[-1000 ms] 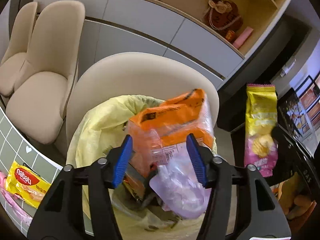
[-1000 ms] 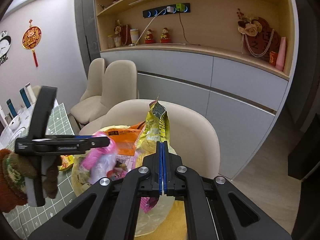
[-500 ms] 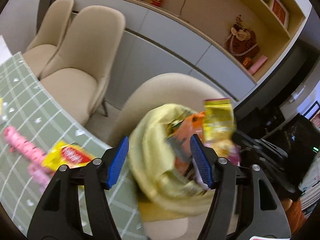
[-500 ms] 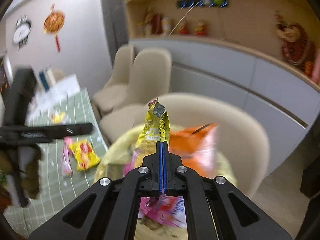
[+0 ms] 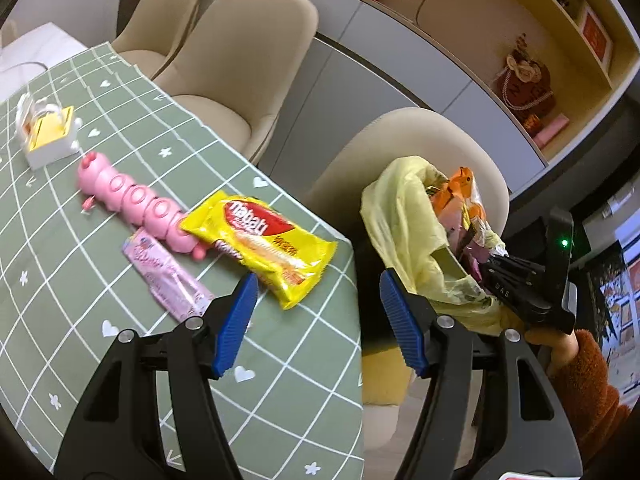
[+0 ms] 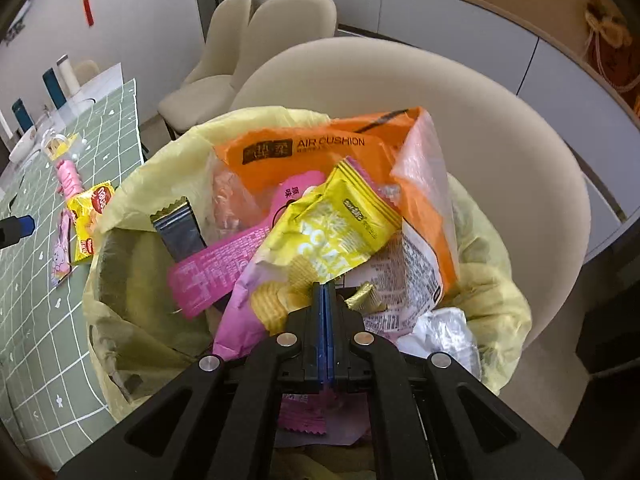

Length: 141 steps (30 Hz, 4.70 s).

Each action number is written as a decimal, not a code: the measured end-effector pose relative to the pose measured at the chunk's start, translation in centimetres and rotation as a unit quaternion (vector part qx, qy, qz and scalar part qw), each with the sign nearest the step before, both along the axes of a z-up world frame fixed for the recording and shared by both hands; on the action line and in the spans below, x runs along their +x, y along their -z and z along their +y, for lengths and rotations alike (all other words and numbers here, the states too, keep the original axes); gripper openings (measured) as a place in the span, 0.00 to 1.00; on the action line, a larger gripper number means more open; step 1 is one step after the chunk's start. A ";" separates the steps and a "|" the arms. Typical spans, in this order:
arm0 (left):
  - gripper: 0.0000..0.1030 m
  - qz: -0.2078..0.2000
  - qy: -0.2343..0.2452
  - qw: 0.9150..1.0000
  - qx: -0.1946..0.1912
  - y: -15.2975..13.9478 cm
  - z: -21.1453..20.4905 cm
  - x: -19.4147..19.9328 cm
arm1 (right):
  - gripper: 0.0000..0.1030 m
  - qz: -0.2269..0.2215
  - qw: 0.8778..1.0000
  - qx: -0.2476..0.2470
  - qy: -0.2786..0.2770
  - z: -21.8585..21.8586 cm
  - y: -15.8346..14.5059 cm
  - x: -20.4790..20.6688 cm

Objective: Collect trash
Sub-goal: 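Carry the lollipop and chips bag to the yellow bag and release both, then reach the right tool to the yellow Nabati wafer bag and grasp it, then grasp the pink candy stick with the left tool while the right tool lifts the wafer bag, then carry the wafer bag and candy stick to the yellow bag and release both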

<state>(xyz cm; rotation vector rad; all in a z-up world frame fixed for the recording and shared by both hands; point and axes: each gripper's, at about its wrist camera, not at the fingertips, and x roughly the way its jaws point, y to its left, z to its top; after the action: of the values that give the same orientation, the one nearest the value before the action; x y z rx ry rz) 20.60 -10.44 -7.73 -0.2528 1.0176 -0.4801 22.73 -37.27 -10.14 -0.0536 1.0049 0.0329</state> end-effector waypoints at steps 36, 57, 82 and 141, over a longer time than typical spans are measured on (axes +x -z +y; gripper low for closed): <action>0.59 -0.021 -0.097 0.990 0.097 0.9 10.6 -5.9 | 0.50 -0.086 0.980 0.124 -0.133 13.8 -6.6 -4.4; 0.59 0.025 -0.147 0.987 0.063 4.2 16.7 -6.5 | 0.50 0.049 0.988 0.041 -0.142 21.1 3.5 8.4; 0.53 0.045 -0.073 0.993 0.079 5.6 6.6 0.0 | 0.08 -0.004 0.988 0.131 -0.085 14.7 0.6 -10.2; 0.16 -0.136 0.077 0.988 0.016 -10.6 -8.4 -2.9 | 0.08 -0.109 0.991 0.071 0.006 -2.7 -8.5 -6.3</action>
<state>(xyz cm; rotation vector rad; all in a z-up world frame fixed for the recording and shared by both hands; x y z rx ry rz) 17.75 -18.86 2.89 -0.0774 0.7799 -0.6194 16.38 -39.94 -1.66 0.0780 0.7823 0.0865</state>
